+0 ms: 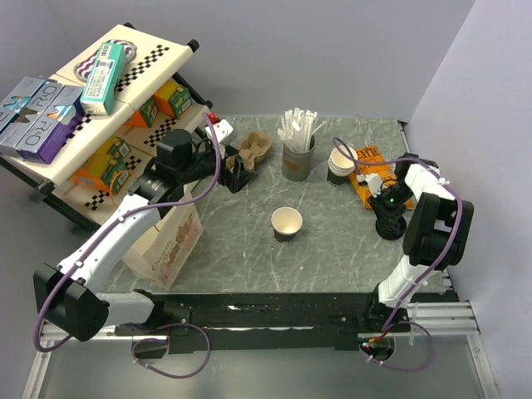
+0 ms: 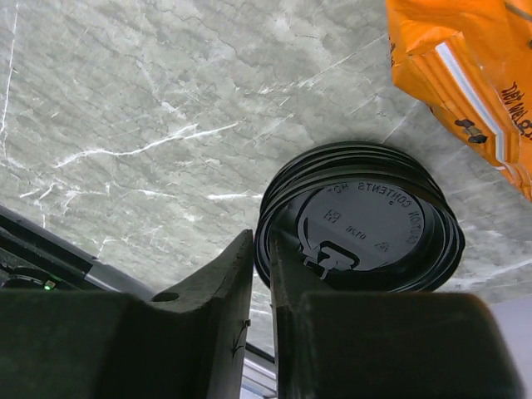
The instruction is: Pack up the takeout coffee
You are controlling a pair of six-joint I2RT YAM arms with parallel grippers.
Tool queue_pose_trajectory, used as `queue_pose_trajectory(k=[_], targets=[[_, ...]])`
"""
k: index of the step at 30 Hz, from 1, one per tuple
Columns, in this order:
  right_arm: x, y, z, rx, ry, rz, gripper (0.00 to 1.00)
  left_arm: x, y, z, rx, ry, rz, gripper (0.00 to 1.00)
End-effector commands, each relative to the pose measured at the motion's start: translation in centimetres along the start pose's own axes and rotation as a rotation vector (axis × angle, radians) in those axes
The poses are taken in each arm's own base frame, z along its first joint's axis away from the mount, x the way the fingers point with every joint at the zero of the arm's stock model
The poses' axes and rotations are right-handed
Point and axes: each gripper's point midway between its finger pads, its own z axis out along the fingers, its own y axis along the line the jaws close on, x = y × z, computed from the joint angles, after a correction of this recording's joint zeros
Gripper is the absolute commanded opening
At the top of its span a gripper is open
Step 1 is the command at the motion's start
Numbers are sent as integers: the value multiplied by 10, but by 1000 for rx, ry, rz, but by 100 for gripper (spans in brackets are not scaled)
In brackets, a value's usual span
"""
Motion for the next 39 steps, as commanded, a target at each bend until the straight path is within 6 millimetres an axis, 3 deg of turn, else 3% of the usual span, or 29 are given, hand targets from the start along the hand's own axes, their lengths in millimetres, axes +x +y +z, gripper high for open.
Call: queue_pose_trajectory(k=[1,10,16,27,35,39], targets=[[-6,-7,-9,20,-12,-5,20,-15,0,1,-2,-43,34,99],[-6,-8,-10,18,-9,-4,13,-16,0,2,1,-46,34,99],[-7,-11,-18,49,-12,-2,0,-15,1,2,1,-43,35,99],[-11,-5,-65,173,-73,-2,0,-13,-2,1,19,-42,62,99],[-44,11,-114,162,-229,27,0,-10,-11,2,78,-25,124,99],[-47,17,-117,150,-261,18,0,-12,-13,4,91,-12,156,99]])
